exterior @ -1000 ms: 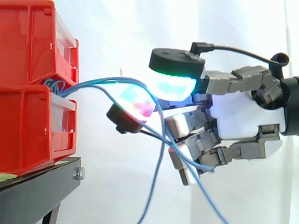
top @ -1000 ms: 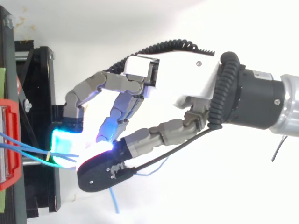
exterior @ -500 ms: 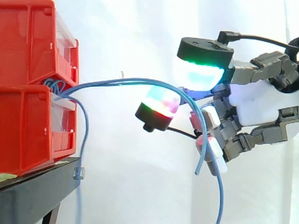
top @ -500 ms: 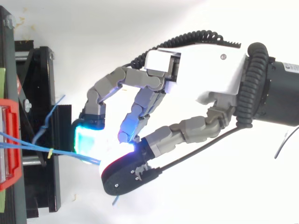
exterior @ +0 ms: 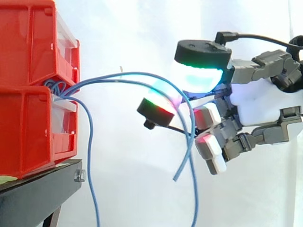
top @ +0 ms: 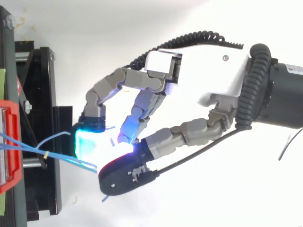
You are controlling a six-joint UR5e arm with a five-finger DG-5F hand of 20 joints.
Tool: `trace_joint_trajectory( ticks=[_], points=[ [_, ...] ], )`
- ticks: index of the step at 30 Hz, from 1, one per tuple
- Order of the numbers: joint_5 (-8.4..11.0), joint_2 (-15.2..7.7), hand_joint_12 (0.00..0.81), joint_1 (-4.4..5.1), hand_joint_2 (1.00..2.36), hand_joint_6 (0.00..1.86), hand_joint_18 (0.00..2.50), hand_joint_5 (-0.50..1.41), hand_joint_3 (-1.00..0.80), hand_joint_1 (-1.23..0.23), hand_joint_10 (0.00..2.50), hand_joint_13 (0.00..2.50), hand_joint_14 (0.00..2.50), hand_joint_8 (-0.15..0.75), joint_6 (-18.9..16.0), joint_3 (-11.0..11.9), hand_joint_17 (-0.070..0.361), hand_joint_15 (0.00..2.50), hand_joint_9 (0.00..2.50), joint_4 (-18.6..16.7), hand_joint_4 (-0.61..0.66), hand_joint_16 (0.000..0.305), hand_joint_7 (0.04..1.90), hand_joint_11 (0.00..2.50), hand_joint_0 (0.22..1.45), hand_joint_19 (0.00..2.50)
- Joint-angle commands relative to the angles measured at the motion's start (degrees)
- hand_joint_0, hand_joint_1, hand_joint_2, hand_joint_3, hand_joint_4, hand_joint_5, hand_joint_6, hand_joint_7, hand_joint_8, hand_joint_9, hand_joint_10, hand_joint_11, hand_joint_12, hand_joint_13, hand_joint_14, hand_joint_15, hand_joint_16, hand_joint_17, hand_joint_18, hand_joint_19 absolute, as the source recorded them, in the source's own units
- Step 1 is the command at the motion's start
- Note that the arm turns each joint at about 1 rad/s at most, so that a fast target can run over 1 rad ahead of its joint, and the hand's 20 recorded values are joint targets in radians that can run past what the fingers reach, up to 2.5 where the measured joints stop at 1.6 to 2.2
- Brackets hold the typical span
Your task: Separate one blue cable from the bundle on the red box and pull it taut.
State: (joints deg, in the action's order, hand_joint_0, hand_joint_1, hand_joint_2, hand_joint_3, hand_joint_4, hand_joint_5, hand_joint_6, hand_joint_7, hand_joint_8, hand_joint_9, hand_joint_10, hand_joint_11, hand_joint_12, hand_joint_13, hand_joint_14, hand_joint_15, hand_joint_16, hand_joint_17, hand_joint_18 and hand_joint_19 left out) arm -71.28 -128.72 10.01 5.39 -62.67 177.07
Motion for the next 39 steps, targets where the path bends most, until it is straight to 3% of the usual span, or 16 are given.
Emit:
trace_joint_trajectory(
  ticks=[1, 3, 5, 7, 8, 9, 13, 16, 19, 24, 29, 33, 39],
  points=[
    [0.00, -0.92, 0.318, 0.01, 1.01, 0.90, 0.79, -0.11, -0.45, -0.73, 0.02, 1.12, 0.03, 0.206, -2.67, -0.09, 0.118, 0.61, 1.22, -3.58, 0.02, 0.053, 0.86, 0.66, 0.58, 0.82],
    [-0.27, -2.15, 0.322, -0.17, 1.01, 0.90, 0.80, -0.11, -0.44, -0.72, 0.02, 1.12, 0.03, 0.205, -6.62, -0.09, 0.119, 0.62, 1.22, -5.86, 0.02, 0.053, 0.84, 0.65, 0.58, 0.82],
    [-1.23, -4.96, 0.322, -0.17, 1.01, 0.90, 0.80, -0.11, -0.40, -0.72, 0.02, 1.13, 0.03, 0.204, -12.07, 0.18, 0.117, 0.61, 1.22, -7.88, 0.01, 0.052, 0.89, 0.64, 0.60, 0.82],
    [-2.29, -6.98, 0.322, -0.17, 1.01, 0.90, 0.80, -0.10, -0.36, -0.73, 0.02, 1.14, 0.02, 0.207, -15.68, 0.35, 0.117, 0.62, 1.23, -9.99, 0.00, 0.052, 0.89, 0.65, 0.60, 0.82],
    [-2.29, -6.98, 0.321, -0.17, 1.02, 0.91, 0.81, -0.10, -0.34, -0.73, 0.02, 1.15, 0.02, 0.202, -15.68, 0.35, 0.117, 0.63, 1.24, -9.99, -0.01, 0.052, 0.88, 0.65, 0.59, 0.83],
    [-3.43, -8.48, 0.325, -0.17, 1.02, 0.91, 0.80, -0.10, -0.33, -0.73, 0.03, 1.15, 0.03, 0.201, -18.31, 0.71, 0.117, 0.63, 1.25, -13.51, -0.02, 0.052, 0.89, 0.65, 0.59, 0.84],
    [-3.43, -8.74, 0.325, -0.17, 1.02, 0.90, 0.82, -0.09, -0.27, -0.69, 0.03, 1.16, 0.02, 0.201, -17.35, 0.71, 0.119, 0.63, 1.29, -16.14, -0.04, 0.053, 0.91, 0.65, 0.57, 0.86],
    [-3.34, -8.74, 0.331, -0.17, 1.02, 0.90, 0.82, -0.08, -0.23, -0.66, 0.03, 1.16, 0.02, 0.192, -15.24, 0.71, 0.122, 0.63, 1.28, -16.14, -0.05, 0.054, 0.92, 0.64, 0.57, 0.87],
    [-3.34, -8.74, 0.356, -0.17, 1.01, 0.89, 0.86, -0.08, -0.24, -0.58, 0.02, 1.18, 0.02, 0.212, -14.89, 0.71, 0.137, 0.61, 1.30, -16.41, -0.02, 0.061, 0.92, 0.61, 0.57, 0.84],
    [-3.34, -8.74, 0.341, -0.17, 1.01, 0.88, 0.82, -0.08, -0.31, -0.49, 0.02, 1.16, 0.03, 0.206, -14.45, 0.71, 0.127, 0.63, 1.29, -16.50, 0.01, 0.057, 0.94, 0.62, 0.55, 0.87],
    [-3.43, -8.74, 0.357, -0.17, 1.00, 0.88, 0.84, -0.08, -0.47, -0.48, 0.02, 1.18, 0.02, 0.217, -14.01, 0.62, 0.136, 0.61, 1.30, -16.50, 0.03, 0.060, 0.94, 0.60, 0.50, 0.85],
    [-3.61, -8.74, 0.371, -0.17, 1.00, 0.87, 0.88, -0.07, -0.50, -0.48, 0.02, 1.20, 0.02, 0.233, -13.92, 0.62, 0.144, 0.60, 1.31, -16.23, 0.04, 0.064, 0.94, 0.59, 0.47, 0.83],
    [-3.69, -8.74, 0.372, -0.17, 1.00, 0.86, 0.91, -0.07, -0.50, -0.61, 0.02, 1.21, 0.02, 0.239, -13.92, 0.62, 0.145, 0.60, 1.33, -16.06, 0.06, 0.064, 0.96, 0.59, 0.45, 0.81]
  ],
)
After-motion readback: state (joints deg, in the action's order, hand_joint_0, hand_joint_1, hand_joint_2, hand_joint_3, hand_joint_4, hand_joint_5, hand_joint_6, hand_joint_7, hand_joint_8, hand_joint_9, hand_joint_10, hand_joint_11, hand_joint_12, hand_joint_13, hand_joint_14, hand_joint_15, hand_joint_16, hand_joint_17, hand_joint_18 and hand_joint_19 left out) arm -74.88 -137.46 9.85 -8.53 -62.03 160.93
